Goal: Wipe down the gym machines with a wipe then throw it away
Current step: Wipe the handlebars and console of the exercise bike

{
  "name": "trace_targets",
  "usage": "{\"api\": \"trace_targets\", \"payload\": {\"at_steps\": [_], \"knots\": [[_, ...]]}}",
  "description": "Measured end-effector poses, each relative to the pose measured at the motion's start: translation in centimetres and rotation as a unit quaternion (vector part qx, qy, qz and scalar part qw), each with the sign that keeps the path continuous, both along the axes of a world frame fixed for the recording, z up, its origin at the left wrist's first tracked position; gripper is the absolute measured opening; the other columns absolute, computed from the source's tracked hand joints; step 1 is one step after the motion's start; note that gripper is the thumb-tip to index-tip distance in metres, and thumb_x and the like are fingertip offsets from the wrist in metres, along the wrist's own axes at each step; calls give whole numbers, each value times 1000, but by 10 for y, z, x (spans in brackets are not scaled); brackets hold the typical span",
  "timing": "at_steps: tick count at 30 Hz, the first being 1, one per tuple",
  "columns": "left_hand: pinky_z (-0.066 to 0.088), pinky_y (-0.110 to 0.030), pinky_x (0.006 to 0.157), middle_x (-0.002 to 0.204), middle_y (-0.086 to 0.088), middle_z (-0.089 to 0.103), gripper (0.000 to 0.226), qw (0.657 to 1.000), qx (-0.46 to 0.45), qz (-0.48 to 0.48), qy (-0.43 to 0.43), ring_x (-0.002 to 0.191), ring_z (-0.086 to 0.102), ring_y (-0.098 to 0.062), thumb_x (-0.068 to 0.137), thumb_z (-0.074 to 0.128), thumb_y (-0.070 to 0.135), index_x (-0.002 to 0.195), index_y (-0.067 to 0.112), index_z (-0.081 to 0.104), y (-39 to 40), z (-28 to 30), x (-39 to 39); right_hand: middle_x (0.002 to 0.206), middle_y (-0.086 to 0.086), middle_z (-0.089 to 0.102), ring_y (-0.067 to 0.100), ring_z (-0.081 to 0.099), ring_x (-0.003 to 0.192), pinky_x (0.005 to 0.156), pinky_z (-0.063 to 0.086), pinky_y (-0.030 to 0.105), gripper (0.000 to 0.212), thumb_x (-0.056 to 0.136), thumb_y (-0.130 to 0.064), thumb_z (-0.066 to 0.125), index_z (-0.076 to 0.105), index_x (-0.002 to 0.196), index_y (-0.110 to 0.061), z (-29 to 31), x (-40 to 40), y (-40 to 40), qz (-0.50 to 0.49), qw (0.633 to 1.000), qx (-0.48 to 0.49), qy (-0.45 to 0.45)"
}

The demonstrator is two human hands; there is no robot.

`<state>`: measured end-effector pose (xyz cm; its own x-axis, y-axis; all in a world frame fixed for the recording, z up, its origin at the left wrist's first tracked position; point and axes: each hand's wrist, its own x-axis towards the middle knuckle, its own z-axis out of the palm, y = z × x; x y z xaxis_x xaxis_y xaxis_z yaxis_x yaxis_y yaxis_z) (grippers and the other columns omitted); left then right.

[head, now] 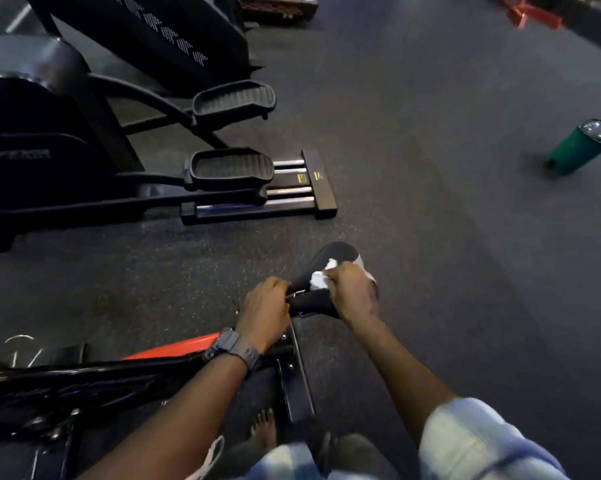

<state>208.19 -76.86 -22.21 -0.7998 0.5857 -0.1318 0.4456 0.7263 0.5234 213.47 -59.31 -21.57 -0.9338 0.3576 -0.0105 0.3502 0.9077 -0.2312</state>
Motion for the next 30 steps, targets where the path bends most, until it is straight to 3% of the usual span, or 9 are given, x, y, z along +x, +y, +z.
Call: {"api": "trace_targets", "payload": {"at_steps": [4, 8, 11, 14, 18, 23, 25, 28, 30], "knots": [[46, -37, 94, 120, -6, 62, 31, 999, 16, -16, -28, 111, 59, -29, 89, 58, 11, 119, 14, 63, 13, 5, -6, 82, 8, 64, 27, 59, 78, 64, 52, 37, 12, 85, -17, 65, 74, 92, -15, -2, 28, -2, 62, 998, -8, 11], [46, -37, 96, 123, -5, 62, 34, 999, 16, -24, -38, 112, 58, -27, 88, 61, 16, 121, 13, 61, 31, 8, -8, 78, 12, 68, 31, 61, 72, 61, 48, 32, 10, 86, -15, 68, 77, 90, -12, 2, -9, 53, -36, 999, 36, 10], [47, -35, 93, 121, -4, 64, 31, 997, 33, 6, -70, 110, 60, -25, 90, 59, 13, 120, 16, 62, 40, 6, -9, 68, 4, 63, 24, 61, 62, 55, 42, 29, 9, 73, -12, 76, 73, 79, -18, -13, -25, 24, 95, 995, 16, -9], [44, -32, 101, 131, -5, 63, 41, 992, 53, 40, -103, 120, 58, -24, 91, 60, 11, 132, 15, 57, 47, 6, -17, 70, 1, 59, 21, 56, 65, 58, 38, 30, 12, 76, -17, 65, 72, 85, -20, -21, 1, 34, 186, 981, -4, 48], [47, -39, 101, 129, -6, 65, 44, 986, 58, 95, -122, 118, 60, -25, 91, 62, 10, 133, 15, 54, 58, 0, -22, 74, 5, 59, 25, 56, 68, 55, 45, 29, 15, 74, -6, 75, 74, 87, -14, -15, -31, 84, 64, 992, 18, 106], [48, -40, 101, 124, -6, 66, 43, 968, 103, 165, -161, 113, 63, -23, 94, 51, 3, 135, 15, 52, 70, -4, -27, 88, -3, 66, 18, 61, 81, 71, 47, 31, 27, 67, -26, 83, 72, 92, -21, -20, -26, 38, 280, 959, -17, 46], [47, -38, 103, 123, -7, 66, 44, 965, 104, 169, -169, 113, 62, -20, 93, 49, -3, 134, 11, 54, 71, -5, -31, 94, 1, 64, 20, 58, 85, 71, 48, 33, 27, 77, -27, 75, 70, 102, -20, -23, -23, 69, 252, 967, 3, 30], [48, -39, 102, 120, -4, 69, 42, 969, 93, 162, -161, 111, 64, -20, 92, 48, -2, 129, 13, 60, 78, -7, -31, 99, 9, 63, 26, 55, 91, 75, 45, 33, 20, 89, -10, 59, 67, 107, -12, -31, -53, 112, 127, 992, 23, 13], [49, -40, 101, 119, -3, 69, 38, 969, 98, 169, -154, 110, 64, -23, 93, 49, 1, 127, 15, 61, 84, -8, -31, 101, 11, 63, 28, 54, 93, 76, 47, 35, 24, 86, -4, 59, 68, 108, -9, -29, -68, 97, 150, 989, 11, 16]]}}
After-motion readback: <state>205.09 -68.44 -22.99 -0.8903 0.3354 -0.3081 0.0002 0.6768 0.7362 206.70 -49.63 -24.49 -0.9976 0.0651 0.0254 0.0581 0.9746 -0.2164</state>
